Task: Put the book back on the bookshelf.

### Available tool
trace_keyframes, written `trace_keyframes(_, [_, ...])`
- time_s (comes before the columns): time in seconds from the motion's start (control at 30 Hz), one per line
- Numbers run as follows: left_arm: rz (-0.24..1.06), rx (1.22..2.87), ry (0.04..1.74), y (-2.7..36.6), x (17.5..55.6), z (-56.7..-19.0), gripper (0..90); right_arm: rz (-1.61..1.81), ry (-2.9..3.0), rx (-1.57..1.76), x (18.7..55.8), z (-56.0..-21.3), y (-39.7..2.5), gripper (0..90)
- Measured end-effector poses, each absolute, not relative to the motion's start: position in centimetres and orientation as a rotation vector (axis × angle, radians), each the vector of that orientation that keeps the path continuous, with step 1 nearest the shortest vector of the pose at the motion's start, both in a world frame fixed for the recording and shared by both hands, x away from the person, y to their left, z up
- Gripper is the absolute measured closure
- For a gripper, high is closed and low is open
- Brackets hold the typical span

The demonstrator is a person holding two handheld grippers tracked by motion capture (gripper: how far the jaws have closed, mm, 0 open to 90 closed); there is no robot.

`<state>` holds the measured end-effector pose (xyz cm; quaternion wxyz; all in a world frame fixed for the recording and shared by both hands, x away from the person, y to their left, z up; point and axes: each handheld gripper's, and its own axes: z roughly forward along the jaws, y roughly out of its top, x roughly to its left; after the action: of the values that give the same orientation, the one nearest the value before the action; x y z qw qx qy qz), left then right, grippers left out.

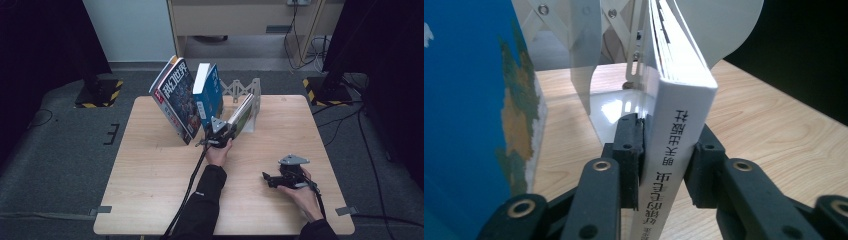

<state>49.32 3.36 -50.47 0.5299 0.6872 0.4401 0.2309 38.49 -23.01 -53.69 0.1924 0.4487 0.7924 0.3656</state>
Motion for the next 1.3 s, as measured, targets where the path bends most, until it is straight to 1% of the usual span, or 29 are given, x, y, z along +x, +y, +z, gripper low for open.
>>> trace_keyframes(0.13, [0.581, 1.622, 1.110, 3.3, 49.2, -50.4, 73.8, 1.027, 2.221, 1.262, 38.5, -53.7, -23.0, 12.6])
trace_keyframes(0.27, [0.608, 1.600, 1.135, 2.8, 49.1, -50.4, 74.1, 1.027, 2.227, 1.249, 38.5, -53.7, -23.0, 12.6])
trace_keyframes(0.4, [0.600, 1.578, 1.156, 2.3, 49.4, -50.4, 74.1, 1.033, 2.220, 1.254, 38.5, -53.7, -23.0, 12.7])
trace_keyframes(0.63, [0.577, 1.577, 1.154, 1.9, 50.4, -50.3, 74.1, 1.040, 2.222, 1.254, 38.6, -53.6, -23.1, 13.0])
trace_keyframes(0.8, [0.597, 1.569, 1.159, 2.0, 51.3, -49.3, 74.3, 1.039, 2.223, 1.248, 38.6, -53.6, -23.1, 13.1])
trace_keyframes(0.97, [0.622, 1.576, 1.156, 1.5, 51.8, -49.1, 74.3, 1.044, 2.216, 1.254, 38.6, -53.6, -23.2, 13.3])
trace_keyframes(1.1, [0.629, 1.589, 1.150, 1.0, 51.7, -49.3, 74.1, 1.049, 2.211, 1.248, 38.6, -53.5, -23.2, 13.5])
trace_keyframes(1.3, [0.604, 1.611, 1.131, 1.1, 51.4, -50.3, 73.7, 1.050, 2.210, 1.244, 38.5, -53.5, -23.1, 13.6])
